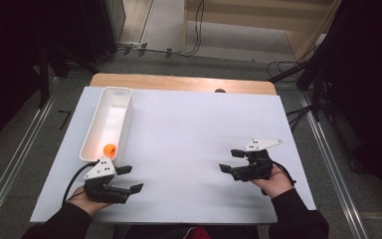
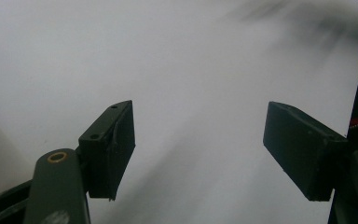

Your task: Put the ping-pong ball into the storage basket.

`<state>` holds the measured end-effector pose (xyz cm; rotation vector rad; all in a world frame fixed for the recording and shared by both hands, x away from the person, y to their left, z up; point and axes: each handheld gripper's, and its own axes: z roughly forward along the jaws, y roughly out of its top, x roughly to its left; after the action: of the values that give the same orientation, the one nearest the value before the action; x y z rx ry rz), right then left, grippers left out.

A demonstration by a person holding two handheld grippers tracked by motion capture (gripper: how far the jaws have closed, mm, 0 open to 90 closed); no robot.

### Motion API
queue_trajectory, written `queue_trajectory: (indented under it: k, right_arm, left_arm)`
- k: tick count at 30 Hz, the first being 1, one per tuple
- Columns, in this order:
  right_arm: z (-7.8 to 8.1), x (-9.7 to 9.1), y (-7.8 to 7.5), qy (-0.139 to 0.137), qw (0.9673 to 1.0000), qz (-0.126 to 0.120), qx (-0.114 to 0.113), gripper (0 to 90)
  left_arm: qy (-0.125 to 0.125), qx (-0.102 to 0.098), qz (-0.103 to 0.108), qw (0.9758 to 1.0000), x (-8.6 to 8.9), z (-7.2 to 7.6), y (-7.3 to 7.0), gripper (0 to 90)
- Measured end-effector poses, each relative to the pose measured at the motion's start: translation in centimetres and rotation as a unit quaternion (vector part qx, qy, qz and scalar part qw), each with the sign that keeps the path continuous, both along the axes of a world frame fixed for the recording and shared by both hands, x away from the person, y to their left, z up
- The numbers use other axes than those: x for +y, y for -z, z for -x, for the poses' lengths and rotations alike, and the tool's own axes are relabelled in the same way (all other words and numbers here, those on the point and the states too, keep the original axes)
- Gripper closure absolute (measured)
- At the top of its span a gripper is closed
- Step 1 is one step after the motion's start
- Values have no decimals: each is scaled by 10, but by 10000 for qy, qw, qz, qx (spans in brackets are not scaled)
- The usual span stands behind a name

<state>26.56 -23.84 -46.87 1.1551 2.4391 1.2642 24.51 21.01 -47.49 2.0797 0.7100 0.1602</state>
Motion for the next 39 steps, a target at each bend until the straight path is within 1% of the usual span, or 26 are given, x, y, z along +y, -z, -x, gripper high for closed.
queue_trajectory:
  k: [10,11,16,17,18,21,27,29,30,32,36,39]
  right_arm:
    - [11,-6,4,97,9999,29,16,239]
    - [11,-7,5,74,10000,27,-11,238]
    - [15,-9,8,93,9999,10,43,238]
    - [16,-9,9,79,10000,34,5,239]
    - [18,-9,9,99,9999,32,45,238]
    - [21,-10,9,104,9999,29,10,238]
    - [28,-16,11,200,9998,-5,18,238]
    - [30,-17,12,222,9997,-28,-18,238]
    - [31,-18,12,236,9997,-49,21,239]
    - [33,-20,13,272,9996,-101,8,238]
    - [37,-23,14,330,9994,-108,-12,239]
    - [39,-25,17,379,9993,-62,-17,238]
  left_arm:
    - [-6,5,-22,10000,0,-1,0,253]
    - [-15,9,-21,10000,0,-1,0,253]
    - [-38,14,5,10000,0,-1,1,253]
    - [-22,11,-5,10000,0,-1,1,253]
    - [-24,10,-3,10000,0,-1,1,253]
    - [-26,13,-2,10000,0,-1,1,253]
    - [-72,13,9,10000,0,-2,1,253]
    - [-68,9,-16,10000,0,-2,1,253]
    - [-66,13,-15,10000,1,-2,1,253]
    - [-75,14,-5,10000,1,-2,1,253]
    - [-60,14,-21,10000,1,-2,1,253]
    - [-66,-2,-4,10000,2,-2,1,253]
